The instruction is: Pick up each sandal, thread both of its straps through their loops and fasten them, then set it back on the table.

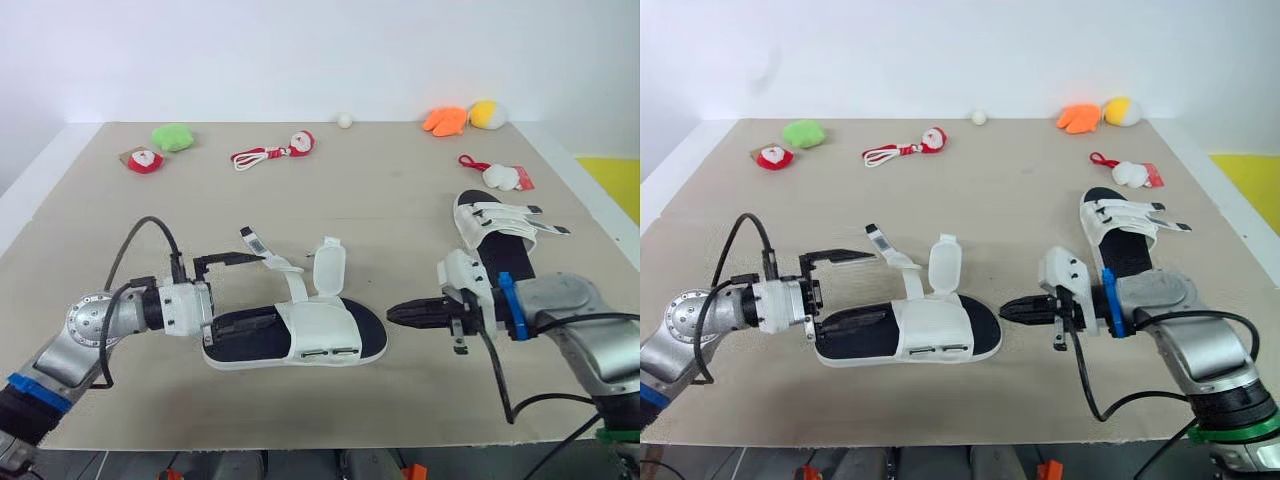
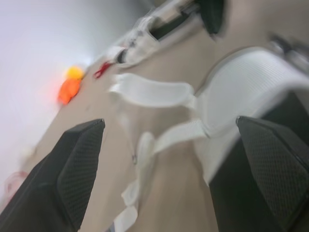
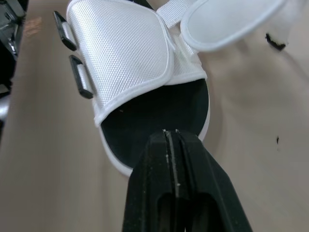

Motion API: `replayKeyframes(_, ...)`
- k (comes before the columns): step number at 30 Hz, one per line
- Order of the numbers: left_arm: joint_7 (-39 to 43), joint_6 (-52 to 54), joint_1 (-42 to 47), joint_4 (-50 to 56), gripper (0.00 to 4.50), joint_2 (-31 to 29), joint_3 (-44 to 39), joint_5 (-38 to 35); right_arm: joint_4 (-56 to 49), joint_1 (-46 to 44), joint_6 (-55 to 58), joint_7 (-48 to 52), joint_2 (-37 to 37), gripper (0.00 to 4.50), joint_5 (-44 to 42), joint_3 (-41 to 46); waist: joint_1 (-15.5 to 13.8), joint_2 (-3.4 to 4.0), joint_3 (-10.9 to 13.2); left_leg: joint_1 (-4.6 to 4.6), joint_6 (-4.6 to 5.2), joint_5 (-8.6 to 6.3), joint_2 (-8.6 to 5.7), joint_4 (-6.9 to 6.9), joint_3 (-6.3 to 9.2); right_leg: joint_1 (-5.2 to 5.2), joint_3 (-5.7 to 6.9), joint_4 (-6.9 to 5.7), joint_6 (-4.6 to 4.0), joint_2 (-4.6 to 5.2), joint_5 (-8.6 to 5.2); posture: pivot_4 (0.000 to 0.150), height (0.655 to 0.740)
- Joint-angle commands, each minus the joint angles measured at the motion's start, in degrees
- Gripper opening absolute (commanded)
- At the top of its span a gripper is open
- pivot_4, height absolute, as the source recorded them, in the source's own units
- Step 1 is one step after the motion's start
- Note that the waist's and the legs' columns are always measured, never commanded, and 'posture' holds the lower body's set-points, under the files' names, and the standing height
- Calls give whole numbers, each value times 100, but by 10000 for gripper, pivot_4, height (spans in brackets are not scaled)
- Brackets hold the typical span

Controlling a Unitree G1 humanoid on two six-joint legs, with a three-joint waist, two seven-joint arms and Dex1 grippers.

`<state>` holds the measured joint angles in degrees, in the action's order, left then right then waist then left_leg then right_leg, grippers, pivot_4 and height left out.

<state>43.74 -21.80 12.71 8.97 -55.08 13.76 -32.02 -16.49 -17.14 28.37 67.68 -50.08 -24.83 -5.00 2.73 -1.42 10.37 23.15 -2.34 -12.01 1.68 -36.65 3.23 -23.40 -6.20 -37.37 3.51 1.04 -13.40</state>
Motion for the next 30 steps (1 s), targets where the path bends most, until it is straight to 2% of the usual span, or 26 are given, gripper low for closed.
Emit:
replayKeyframes(1,-292,1243,66,631,45000,74,-614,-913,32,9,-245,-95,102,221,211,-110,-6,-1,0,0,0,0,0,0,0,-1,0,0,0,0,0,1500,7400)
replayKeyframes(6,-529,2970,112,1158,45000,300,-1015,-1972,157,-50,-266,-180,399,221,290,-273,-4,-3,0,0,0,0,-2,1,0,1,1,1,0,0,-1,1500,7400)
replayKeyframes(14,-852,3671,98,1416,45000,1065,-1273,-1628,190,-179,-45,-213,810,221,191,-468,-2,-6,1,-2,-1,1,0,2,5,1,1,0,-6,-7,-1,1500,7400)
replayKeyframes(24,-747,4044,-110,1363,45000,1406,-1558,-1147,433,-302,94,-162,1242,221,115,-660,3,-7,1,-4,-1,1,0,3,5,1,0,1,-7,-8,-1,1500,7400)
replayKeyframes(30,-1019,4556,-308,1313,45000,1776,-1861,-1394,811,-240,-83,-177,1569,221,354,-939,7,-11,-2,-5,-1,1,1,4,5,2,0,1,-7,-9,-1,1500,7400)
